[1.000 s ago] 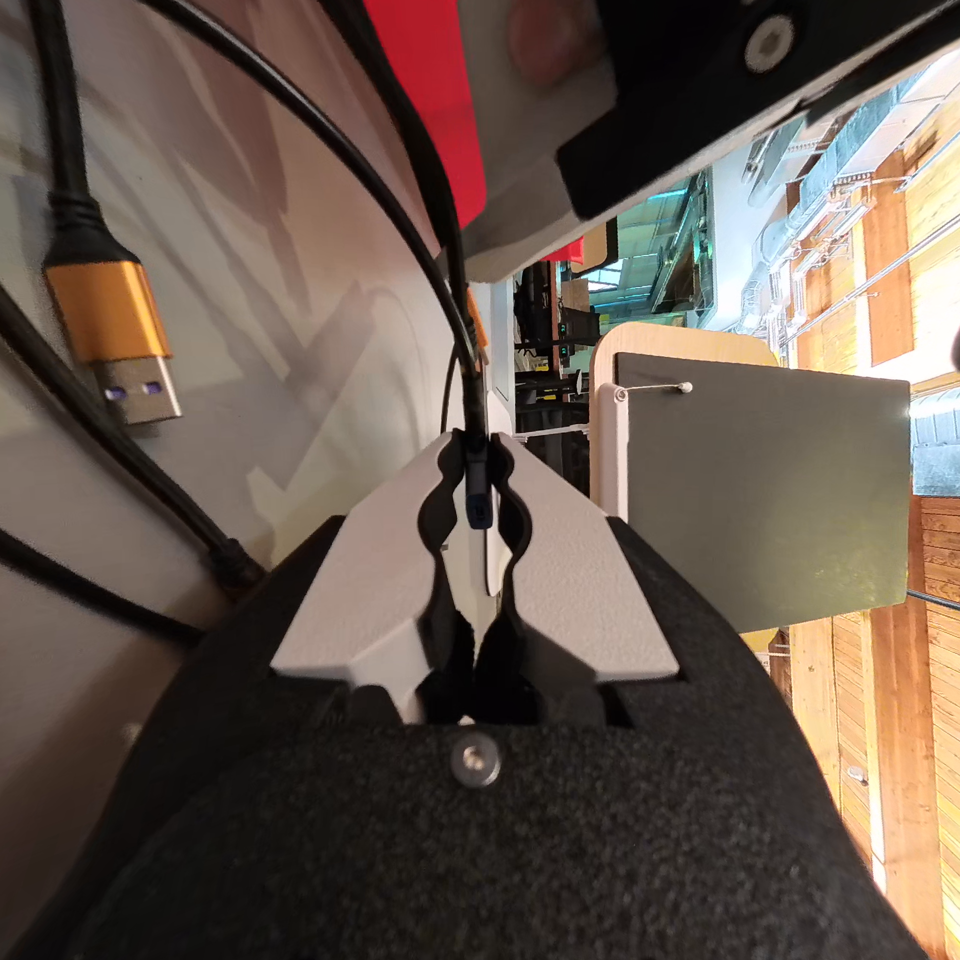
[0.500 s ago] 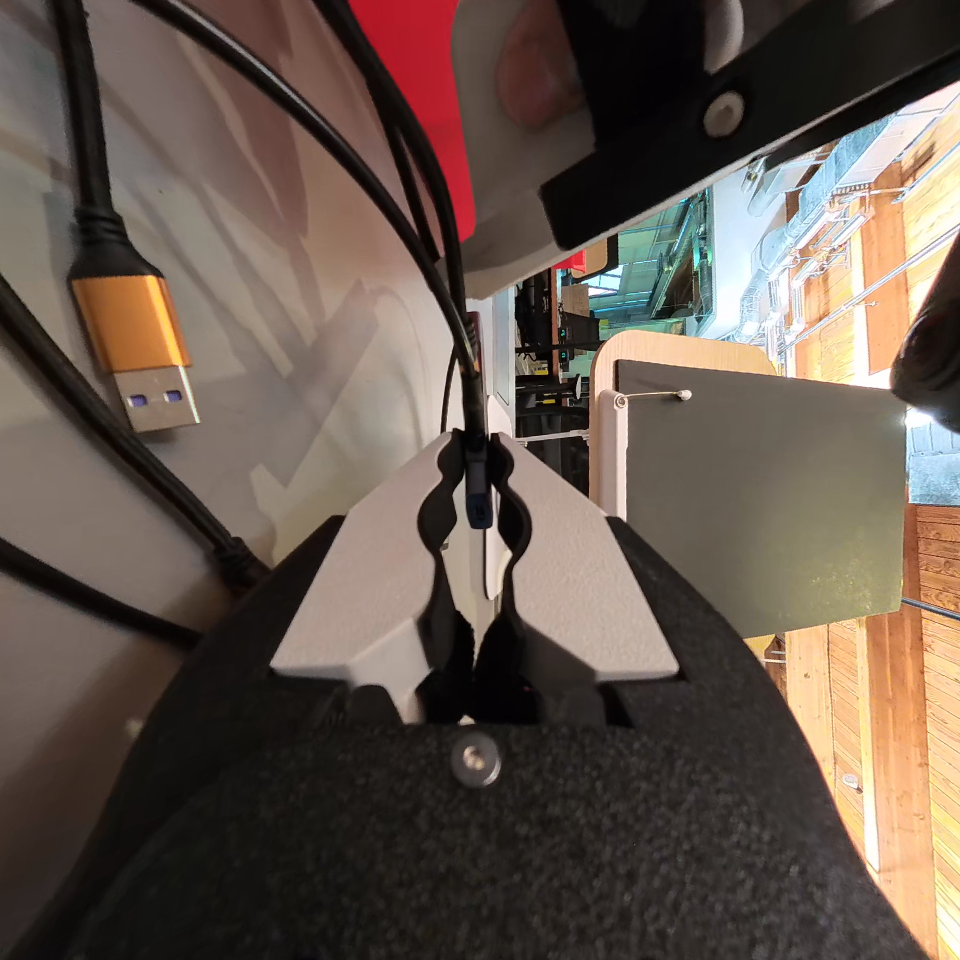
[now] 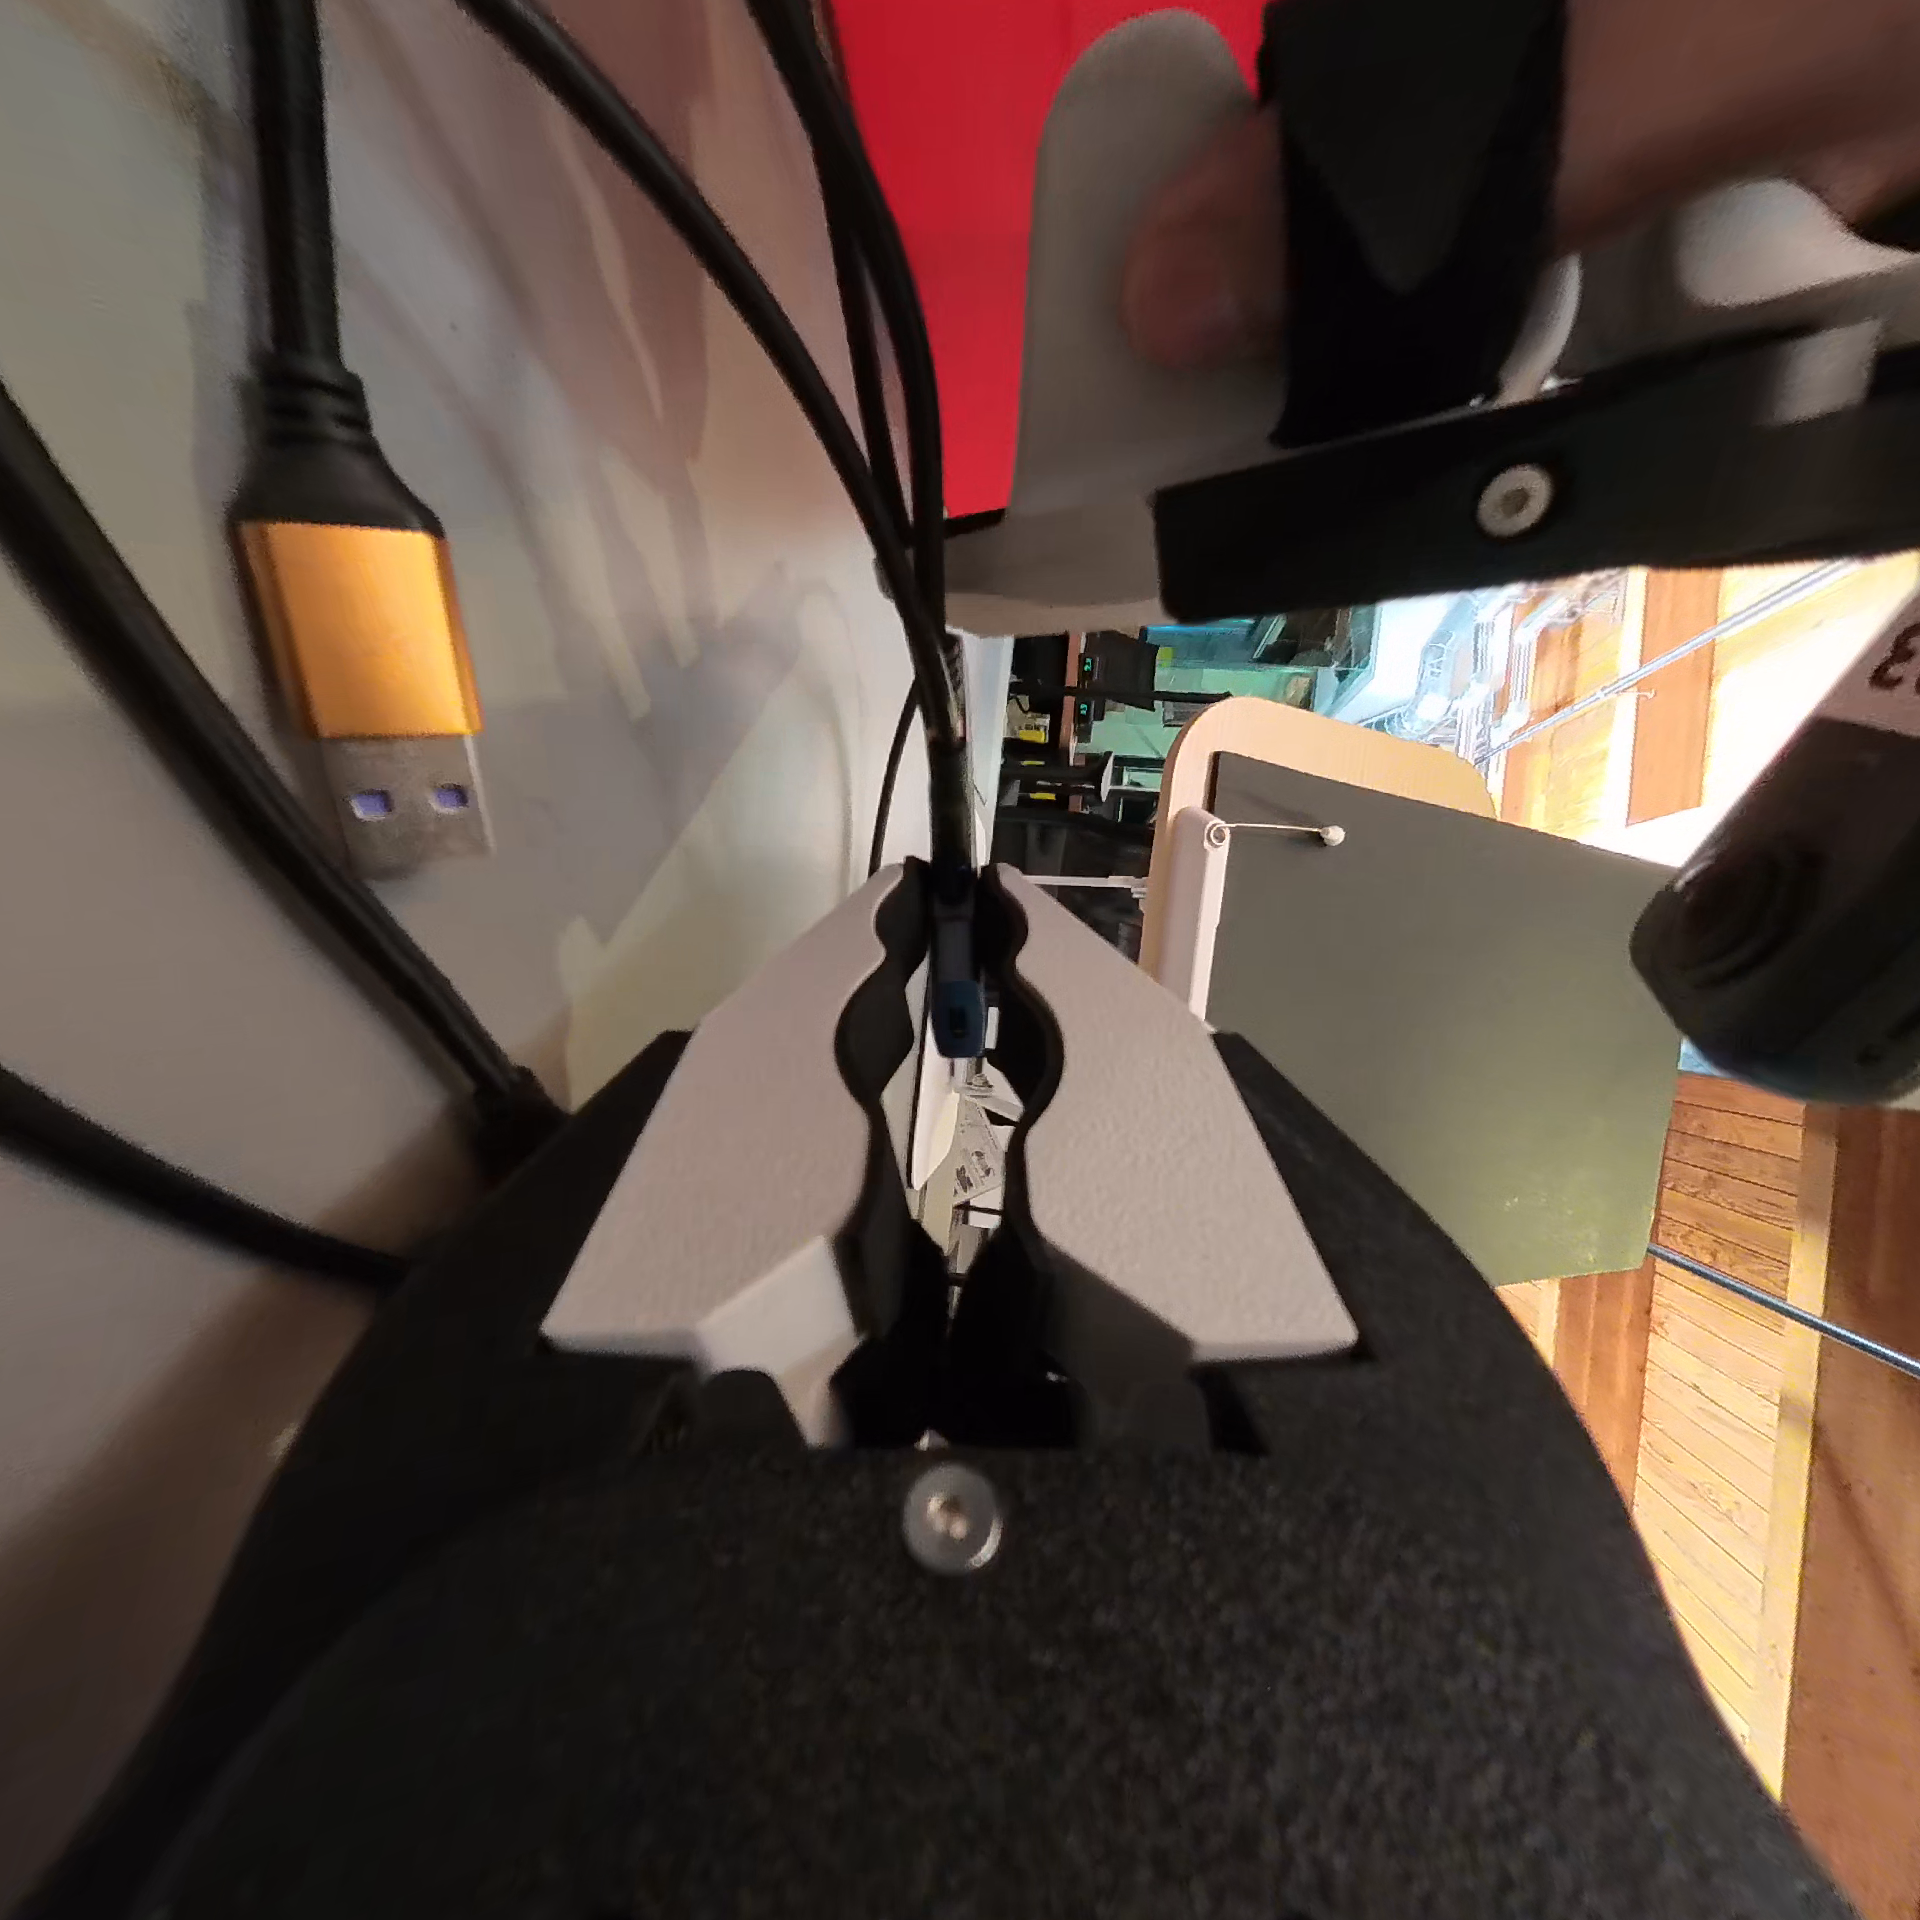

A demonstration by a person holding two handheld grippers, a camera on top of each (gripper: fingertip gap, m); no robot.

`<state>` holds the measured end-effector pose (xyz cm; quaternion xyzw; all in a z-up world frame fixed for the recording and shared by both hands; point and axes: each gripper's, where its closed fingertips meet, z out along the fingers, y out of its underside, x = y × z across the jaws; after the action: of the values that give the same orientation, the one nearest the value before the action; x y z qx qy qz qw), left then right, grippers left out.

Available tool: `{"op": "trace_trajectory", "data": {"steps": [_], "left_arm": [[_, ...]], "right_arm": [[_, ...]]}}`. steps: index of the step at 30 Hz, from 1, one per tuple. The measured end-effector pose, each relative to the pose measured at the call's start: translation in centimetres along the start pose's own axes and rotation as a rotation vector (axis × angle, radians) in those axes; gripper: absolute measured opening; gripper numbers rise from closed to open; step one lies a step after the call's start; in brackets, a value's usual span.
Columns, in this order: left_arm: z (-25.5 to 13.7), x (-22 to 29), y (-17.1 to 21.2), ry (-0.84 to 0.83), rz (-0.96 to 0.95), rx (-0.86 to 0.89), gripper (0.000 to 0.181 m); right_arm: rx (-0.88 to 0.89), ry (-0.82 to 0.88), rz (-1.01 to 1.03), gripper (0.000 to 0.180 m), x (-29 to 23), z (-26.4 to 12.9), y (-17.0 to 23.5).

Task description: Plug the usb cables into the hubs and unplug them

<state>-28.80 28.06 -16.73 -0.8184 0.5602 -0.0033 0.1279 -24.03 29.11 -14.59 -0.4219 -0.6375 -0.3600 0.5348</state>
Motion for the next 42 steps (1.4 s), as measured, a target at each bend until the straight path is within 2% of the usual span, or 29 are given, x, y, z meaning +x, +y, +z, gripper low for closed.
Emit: {"op": "trace_trajectory", "data": {"steps": [6,14,21,29,31,32,36,39,42], "left_arm": [[0.2,0.1,-0.2,-0.077,0.026,-0.04,0.006],[-0.3,-0.1,-0.7,-0.089,0.026,-0.028,0.006],[-1.8,-0.7,-2.0,-0.035,-0.061,0.136,0.006],[-4.1,-0.4,-2.4,0.068,-0.131,0.321,0.006],[-5.9,-0.6,-2.9,0.129,-0.177,0.416,0.008],[-7.3,-1.0,-3.2,0.155,-0.205,0.48,0.016],[-14.8,-4.3,-3.6,0.179,-0.305,0.784,0.034],[-20.5,-4.0,-3.9,0.31,-0.297,1.081,0.034],[-23.7,-1.0,-3.0,0.467,-0.173,1.309,0.028]], "right_arm": [[-0.017,-0.003,-0.022,0.008,-0.2,0.0,0.0],[-0.012,0.001,0.004,0.008,0.0,0.0,0.1],[0.098,0.05,0.101,0.008,1.6,-0.8,-0.6],[0.165,0.121,0.112,0.008,3.3,-1.4,-0.4],[0.194,0.152,0.139,0.008,4.2,-1.9,-0.2],[0.213,0.166,0.184,0.008,4.8,-2.2,-0.1],[0.462,0.135,0.497,0.008,7.3,-4.7,-1.1],[0.611,0.097,0.733,0.008,9.4,-6.1,-0.9],[0.699,0.065,0.938,0.007,10.8,-6.7,0.1]]}}
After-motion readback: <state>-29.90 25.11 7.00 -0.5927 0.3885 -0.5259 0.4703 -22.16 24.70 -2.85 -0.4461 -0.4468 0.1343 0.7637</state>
